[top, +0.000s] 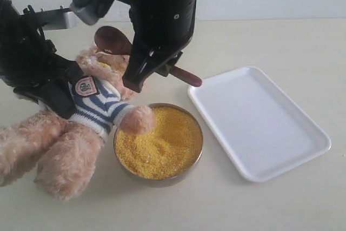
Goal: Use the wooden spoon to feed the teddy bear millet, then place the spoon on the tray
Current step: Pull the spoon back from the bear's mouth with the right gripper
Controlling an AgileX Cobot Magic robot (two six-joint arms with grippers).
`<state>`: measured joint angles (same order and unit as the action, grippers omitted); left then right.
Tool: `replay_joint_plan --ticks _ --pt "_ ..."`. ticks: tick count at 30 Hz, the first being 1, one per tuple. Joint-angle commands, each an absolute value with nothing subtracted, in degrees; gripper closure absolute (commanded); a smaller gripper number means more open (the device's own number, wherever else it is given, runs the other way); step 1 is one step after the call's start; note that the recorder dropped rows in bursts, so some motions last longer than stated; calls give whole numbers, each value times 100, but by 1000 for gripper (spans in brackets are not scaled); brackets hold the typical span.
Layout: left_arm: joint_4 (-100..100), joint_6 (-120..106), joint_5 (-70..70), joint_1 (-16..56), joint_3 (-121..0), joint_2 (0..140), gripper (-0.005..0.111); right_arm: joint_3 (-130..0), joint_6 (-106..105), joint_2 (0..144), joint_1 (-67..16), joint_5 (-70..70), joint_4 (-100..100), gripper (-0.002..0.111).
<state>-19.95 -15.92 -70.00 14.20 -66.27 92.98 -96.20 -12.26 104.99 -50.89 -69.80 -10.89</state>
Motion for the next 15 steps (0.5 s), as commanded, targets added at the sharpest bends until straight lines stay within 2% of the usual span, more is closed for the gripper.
replay_joint_plan --ticks 1,10,15 --pt "-1996 -1637 -6996 1426 -6648 9237 103 -9327 -1153 10438 -4978 -6996 -1089 109" --pt "-1872 -1590 -6971 1335 -6648 9237 103 -9197 -1062 10058 -4626 -6996 -783 109" --pt "-1885 -1590 -6893 1309 -6648 9237 103 -8278 -982 9973 -4626 -6996 -809 109"
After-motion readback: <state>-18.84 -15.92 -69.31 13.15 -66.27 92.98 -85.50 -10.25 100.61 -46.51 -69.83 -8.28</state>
